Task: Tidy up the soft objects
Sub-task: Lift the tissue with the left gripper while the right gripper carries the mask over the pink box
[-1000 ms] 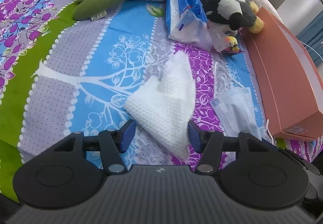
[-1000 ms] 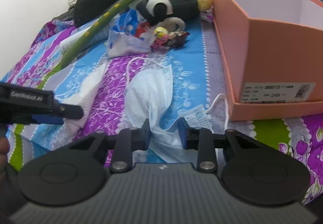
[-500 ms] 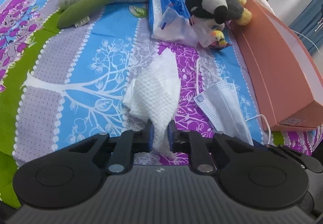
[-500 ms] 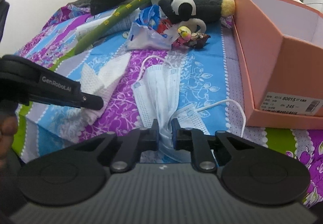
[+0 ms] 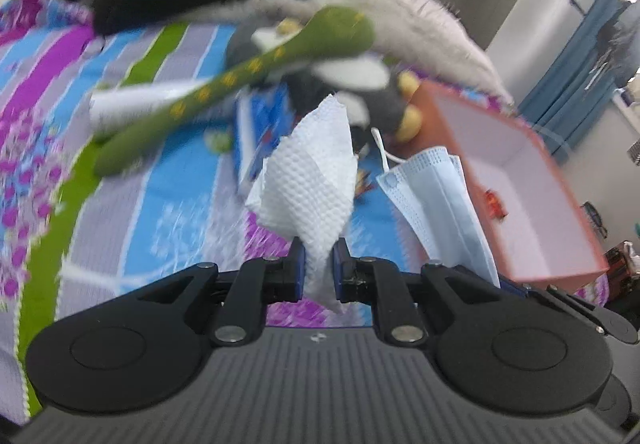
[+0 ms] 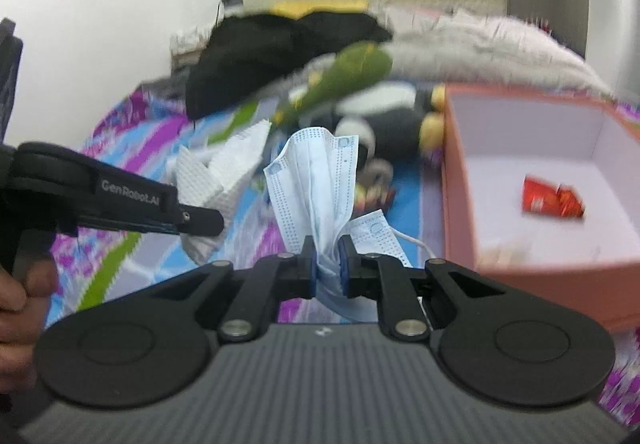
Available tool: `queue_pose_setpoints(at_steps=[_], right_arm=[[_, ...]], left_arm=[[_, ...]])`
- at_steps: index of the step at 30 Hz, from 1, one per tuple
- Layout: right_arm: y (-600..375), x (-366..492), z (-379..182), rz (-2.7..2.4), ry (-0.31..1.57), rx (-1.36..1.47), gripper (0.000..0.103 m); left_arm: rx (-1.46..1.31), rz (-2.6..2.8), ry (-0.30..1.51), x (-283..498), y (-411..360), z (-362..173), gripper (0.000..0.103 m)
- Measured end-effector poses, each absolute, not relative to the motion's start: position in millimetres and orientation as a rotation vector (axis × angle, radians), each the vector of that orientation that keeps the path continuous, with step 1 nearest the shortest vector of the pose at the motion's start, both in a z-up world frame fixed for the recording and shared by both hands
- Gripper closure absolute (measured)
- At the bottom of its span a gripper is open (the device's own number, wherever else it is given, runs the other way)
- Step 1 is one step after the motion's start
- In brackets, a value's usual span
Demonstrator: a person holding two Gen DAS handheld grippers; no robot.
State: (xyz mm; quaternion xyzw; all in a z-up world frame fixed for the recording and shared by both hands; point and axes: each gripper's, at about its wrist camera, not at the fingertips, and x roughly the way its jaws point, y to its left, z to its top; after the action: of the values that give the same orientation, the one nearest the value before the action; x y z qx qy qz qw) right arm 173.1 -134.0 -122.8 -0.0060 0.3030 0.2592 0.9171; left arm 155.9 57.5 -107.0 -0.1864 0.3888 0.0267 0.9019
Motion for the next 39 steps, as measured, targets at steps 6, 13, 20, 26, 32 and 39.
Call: queue_pose_setpoints(at_steps=[6,13,20,26,32,39], right_arm=[[-146.2,178.3,-77.2,0.518,0.53,0.007,0.088],[-164.5,189.9,-36.9,0.477,0.441,0.014,0.088],[-184.5,208.2,-8.6,0.433,0.383,0.007,0.088],[-210.5,241.3,0.6,0.354,0.415,0.002,0.088],[-245.1,269.1,-5.6,0.274,0.486,-0.02,0.088],[-283.6,303.8,-43.6,0.193,0.659,0.028,0.088]], left_arm=[[-0.358,0.009,0.736,163.8,42.7,-61.4,0.087],[-0.326,-0.044,0.679,177.7,24.5,-22.4,0.087],[-0.285,-0.12,0.648,201.4,-1.1,7.5,0.086],[-0.287,-0.214,0.684,241.7,-26.7,13.0,0.086],[-0.254,-0.3,0.749,291.5,-67.5,-2.1,0.086],[-0.218,-0.364,0.886,343.8,-114.9,-40.1,0.086]])
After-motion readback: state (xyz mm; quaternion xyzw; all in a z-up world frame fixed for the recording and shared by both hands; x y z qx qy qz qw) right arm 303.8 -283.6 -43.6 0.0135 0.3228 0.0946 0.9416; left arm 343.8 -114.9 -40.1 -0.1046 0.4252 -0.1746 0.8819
